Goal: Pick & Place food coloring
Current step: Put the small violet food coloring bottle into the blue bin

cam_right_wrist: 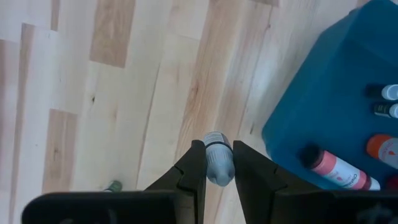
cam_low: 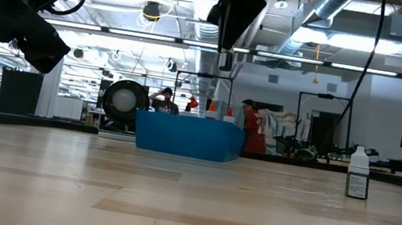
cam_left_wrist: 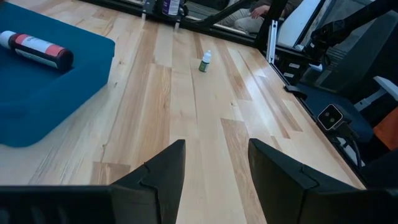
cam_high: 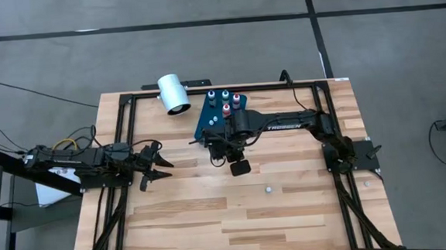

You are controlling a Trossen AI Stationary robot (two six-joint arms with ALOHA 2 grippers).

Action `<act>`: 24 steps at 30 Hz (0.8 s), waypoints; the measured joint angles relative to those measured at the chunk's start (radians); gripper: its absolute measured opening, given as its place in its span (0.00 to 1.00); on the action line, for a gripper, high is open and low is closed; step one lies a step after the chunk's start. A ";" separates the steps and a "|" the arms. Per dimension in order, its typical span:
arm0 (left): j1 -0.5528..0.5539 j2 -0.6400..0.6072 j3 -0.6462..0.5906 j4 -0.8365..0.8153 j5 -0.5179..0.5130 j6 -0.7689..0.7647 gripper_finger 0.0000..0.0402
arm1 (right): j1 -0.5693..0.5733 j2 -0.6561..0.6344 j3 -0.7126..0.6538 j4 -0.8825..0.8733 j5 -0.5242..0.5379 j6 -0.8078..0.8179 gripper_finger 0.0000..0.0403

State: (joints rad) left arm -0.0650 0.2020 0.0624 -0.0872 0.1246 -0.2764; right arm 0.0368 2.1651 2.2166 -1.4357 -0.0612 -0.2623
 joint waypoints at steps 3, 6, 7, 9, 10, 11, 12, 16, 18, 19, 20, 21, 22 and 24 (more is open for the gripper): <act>0.000 0.000 0.000 0.000 0.000 0.006 0.42 | -0.006 0.000 0.000 0.000 0.000 0.001 0.16; 0.000 0.000 0.000 0.000 -0.008 0.018 0.42 | -0.013 0.000 0.000 0.000 0.002 0.008 0.16; 0.000 0.000 0.000 0.001 -0.011 0.022 0.42 | -0.018 0.000 0.000 0.000 0.004 0.008 0.16; 0.000 0.000 0.000 0.001 -0.024 0.027 0.42 | -0.029 0.000 0.000 0.002 0.010 0.008 0.16; 0.000 0.000 0.000 0.001 -0.029 0.027 0.42 | -0.036 0.000 0.000 0.006 0.014 0.008 0.16; 0.000 0.000 0.000 0.001 -0.035 0.028 0.42 | -0.044 0.000 0.000 0.012 0.014 0.008 0.16; 0.000 0.000 0.000 0.001 -0.041 0.028 0.42 | -0.053 0.000 0.000 0.019 0.014 0.008 0.16; 0.000 0.000 0.000 0.002 -0.065 0.030 0.42 | -0.089 0.000 0.000 0.060 0.041 0.011 0.16; 0.000 0.000 0.000 0.002 -0.069 0.029 0.42 | -0.108 0.000 0.000 0.073 0.068 -0.002 0.16; 0.000 0.000 0.000 0.002 -0.071 0.029 0.42 | -0.118 0.000 0.000 0.080 0.074 -0.009 0.16; 0.000 0.000 0.000 0.002 -0.076 0.029 0.42 | -0.128 0.000 0.000 0.088 0.079 -0.019 0.16; 0.000 0.000 0.000 0.002 -0.084 0.029 0.42 | -0.138 0.000 0.000 0.097 0.085 -0.028 0.16; 0.000 0.000 0.000 0.002 -0.091 0.030 0.42 | -0.148 0.000 0.000 0.108 0.090 -0.034 0.16; 0.000 0.000 0.000 0.002 -0.114 0.029 0.42 | -0.169 0.000 0.000 0.132 0.090 -0.040 0.16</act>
State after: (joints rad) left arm -0.0647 0.2020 0.0621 -0.0847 0.0104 -0.2471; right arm -0.1325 2.1651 2.2162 -1.3033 0.0288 -0.3020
